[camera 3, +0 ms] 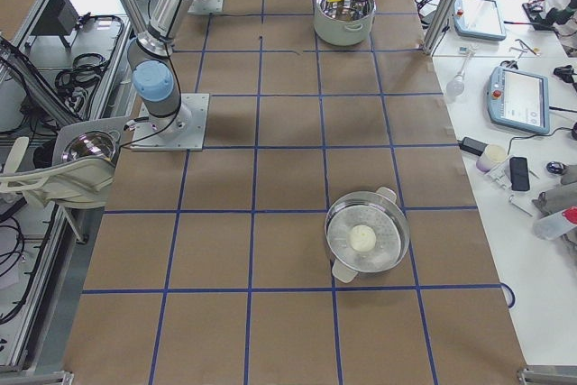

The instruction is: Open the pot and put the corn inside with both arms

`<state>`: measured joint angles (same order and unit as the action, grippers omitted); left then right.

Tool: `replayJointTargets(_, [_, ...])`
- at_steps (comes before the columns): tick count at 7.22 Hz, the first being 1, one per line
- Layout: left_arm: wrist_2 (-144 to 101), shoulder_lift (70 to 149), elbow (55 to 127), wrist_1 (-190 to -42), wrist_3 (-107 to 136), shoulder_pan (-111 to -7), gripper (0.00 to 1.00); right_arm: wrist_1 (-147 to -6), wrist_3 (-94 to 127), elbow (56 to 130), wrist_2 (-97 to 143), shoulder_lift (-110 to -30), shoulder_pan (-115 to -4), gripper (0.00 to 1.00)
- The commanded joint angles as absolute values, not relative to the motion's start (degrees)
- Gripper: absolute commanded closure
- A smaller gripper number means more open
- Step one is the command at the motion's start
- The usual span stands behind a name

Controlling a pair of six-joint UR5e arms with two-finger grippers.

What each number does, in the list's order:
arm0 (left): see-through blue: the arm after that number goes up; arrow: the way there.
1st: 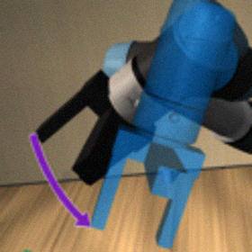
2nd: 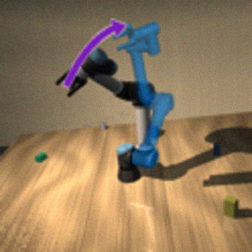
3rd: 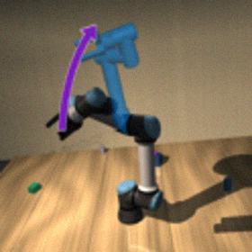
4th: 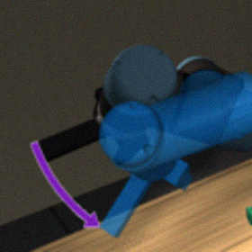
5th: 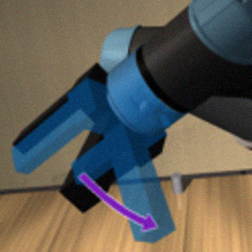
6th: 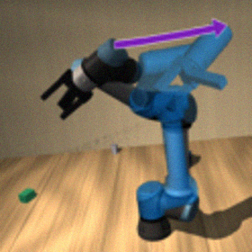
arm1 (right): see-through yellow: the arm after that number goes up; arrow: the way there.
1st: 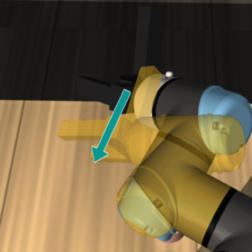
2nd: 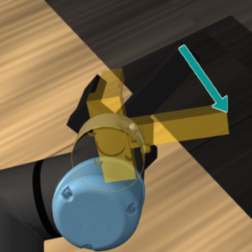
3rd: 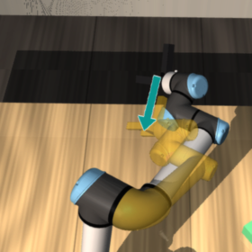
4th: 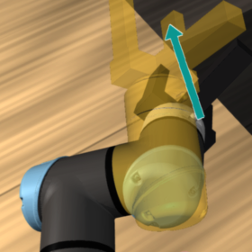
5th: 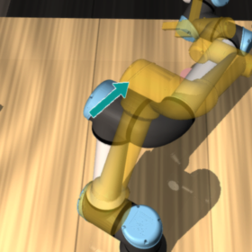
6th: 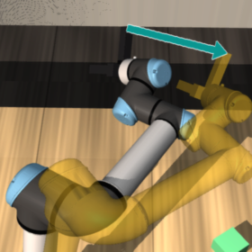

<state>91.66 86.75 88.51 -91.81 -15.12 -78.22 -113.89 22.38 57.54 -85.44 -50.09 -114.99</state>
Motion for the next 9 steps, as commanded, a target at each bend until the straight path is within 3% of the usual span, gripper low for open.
replayJointTargets(1, [91.6,86.7,88.4,-91.8,-15.1,-78.2,1.00,-115.5,22.3,57.9,-85.4,-50.0,-115.0,0.00])
replayJointTargets(4, [91.8,86.7,88.5,-91.8,-15.1,-78.2,1.00,-114.4,19.4,58.4,-86.0,-51.8,-113.7,0.00])
replayJointTargets(6, [91.7,87.5,88.5,-91.5,-15.1,-77.5,1.00,-101.6,15.9,59.4,-86.4,-57.0,-107.3,0.00])
replayJointTargets(9, [90.1,94.8,91.9,-80.4,-25.7,-68.5,1.00,-91.5,7.1,70.8,-86.3,-71.8,-92.6,0.00])
